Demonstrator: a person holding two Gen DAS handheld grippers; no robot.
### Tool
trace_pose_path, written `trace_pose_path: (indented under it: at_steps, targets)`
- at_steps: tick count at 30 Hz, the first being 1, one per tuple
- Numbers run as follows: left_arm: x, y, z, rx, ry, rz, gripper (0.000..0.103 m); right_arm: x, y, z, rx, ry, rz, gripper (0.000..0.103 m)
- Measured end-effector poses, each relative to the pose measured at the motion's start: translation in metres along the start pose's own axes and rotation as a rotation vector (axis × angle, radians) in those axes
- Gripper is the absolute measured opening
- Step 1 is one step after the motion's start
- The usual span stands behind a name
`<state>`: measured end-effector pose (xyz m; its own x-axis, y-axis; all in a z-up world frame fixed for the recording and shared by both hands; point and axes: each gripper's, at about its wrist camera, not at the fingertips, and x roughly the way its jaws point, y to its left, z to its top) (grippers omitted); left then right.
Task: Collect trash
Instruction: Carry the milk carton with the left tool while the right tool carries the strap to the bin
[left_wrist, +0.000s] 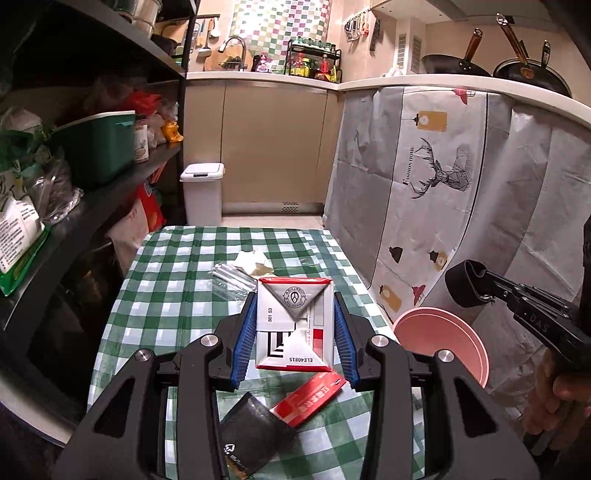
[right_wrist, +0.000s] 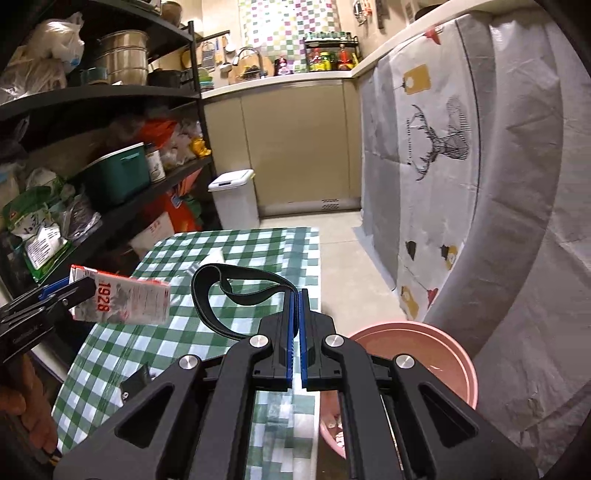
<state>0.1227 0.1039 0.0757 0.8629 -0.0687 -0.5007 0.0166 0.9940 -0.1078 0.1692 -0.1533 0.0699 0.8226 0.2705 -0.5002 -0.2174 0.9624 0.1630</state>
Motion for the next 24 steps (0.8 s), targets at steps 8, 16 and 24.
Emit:
trace_pose_path:
  at_steps: [8, 16, 24]
  targets:
    - [0.008, -0.016, 0.001, 0.011, 0.004, -0.011, 0.039, -0.004, -0.014, 0.001, -0.001, -0.025, -0.048, 0.003]
    - [0.015, -0.034, 0.002, 0.021, 0.001, -0.032, 0.039, -0.006, -0.027, 0.001, 0.003, -0.038, -0.078, 0.003]
    - [0.021, -0.051, 0.004, 0.033, 0.001, -0.042, 0.039, -0.009, -0.041, 0.002, 0.026, -0.047, -0.103, 0.003]
